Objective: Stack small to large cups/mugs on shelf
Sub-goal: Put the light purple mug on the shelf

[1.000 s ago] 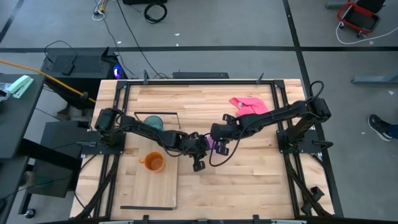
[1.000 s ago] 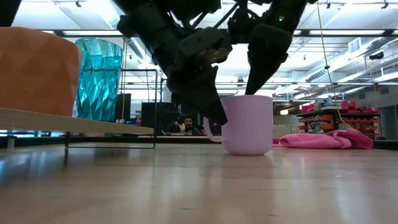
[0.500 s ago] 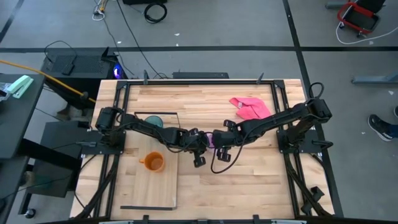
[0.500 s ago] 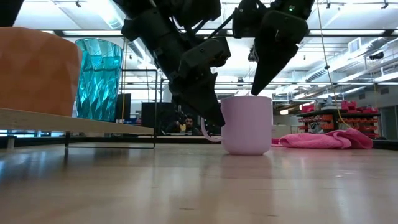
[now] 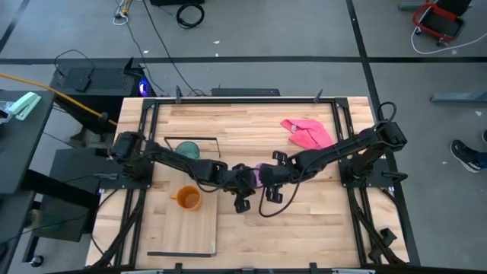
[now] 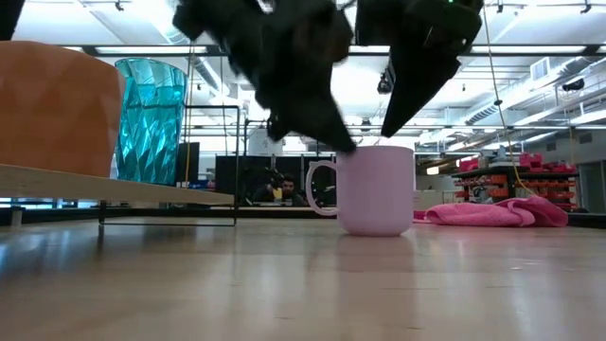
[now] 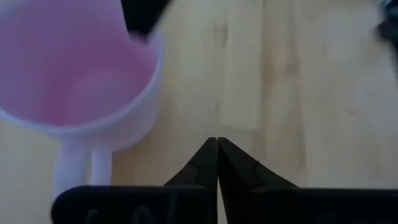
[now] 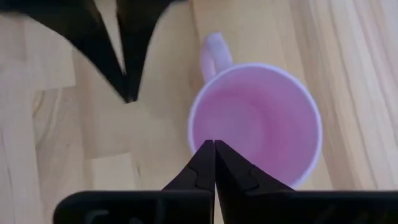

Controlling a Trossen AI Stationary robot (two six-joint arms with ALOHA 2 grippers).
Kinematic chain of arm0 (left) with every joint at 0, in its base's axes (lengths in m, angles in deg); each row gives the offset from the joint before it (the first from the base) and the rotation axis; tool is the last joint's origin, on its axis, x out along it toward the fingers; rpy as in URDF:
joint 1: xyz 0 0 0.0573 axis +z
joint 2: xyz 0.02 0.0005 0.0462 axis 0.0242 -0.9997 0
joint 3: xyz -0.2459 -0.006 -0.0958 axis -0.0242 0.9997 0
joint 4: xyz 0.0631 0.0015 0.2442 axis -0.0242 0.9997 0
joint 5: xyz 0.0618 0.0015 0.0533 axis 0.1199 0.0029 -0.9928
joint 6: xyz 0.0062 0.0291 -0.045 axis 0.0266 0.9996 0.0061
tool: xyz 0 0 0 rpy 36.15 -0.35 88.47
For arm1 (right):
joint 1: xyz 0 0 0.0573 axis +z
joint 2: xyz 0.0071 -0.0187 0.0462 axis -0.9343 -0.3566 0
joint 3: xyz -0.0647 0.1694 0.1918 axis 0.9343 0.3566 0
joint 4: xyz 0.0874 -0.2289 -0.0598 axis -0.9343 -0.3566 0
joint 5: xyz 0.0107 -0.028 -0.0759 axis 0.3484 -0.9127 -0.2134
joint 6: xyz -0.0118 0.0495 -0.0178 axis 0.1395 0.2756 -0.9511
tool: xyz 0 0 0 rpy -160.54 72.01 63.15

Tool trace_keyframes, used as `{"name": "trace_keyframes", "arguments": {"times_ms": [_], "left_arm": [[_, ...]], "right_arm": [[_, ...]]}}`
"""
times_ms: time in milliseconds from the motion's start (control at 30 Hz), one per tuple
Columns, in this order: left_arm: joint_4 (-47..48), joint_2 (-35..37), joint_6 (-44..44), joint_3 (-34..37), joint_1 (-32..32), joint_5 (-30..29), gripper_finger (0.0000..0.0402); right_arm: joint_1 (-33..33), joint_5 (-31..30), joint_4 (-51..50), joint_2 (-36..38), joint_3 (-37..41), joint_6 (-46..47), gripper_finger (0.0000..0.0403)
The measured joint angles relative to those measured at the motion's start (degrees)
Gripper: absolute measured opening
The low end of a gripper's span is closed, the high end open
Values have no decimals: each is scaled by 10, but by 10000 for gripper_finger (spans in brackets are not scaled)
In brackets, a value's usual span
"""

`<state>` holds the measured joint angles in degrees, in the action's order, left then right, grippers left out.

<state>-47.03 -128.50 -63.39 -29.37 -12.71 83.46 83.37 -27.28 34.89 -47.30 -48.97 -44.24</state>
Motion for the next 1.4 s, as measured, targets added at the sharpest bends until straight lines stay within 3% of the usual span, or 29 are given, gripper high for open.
{"name": "trace_keyframes", "arguments": {"times_ms": [367,600,833,1100,1400], "left_arm": [[40,106,74,-1,26,-13,19],[110,105,64,-1,103,16,20],[114,102,65,-1,167,90,68],[89,96,64,-1,168,114,123],[58,65,60,-1,152,115,126]], "right_arm": [[26,0,-22,0,0,41,9],[64,0,-55,0,0,108,9],[99,-9,-55,0,0,147,19],[130,-37,-54,0,0,169,23],[138,-56,-53,0,0,173,23]]}}
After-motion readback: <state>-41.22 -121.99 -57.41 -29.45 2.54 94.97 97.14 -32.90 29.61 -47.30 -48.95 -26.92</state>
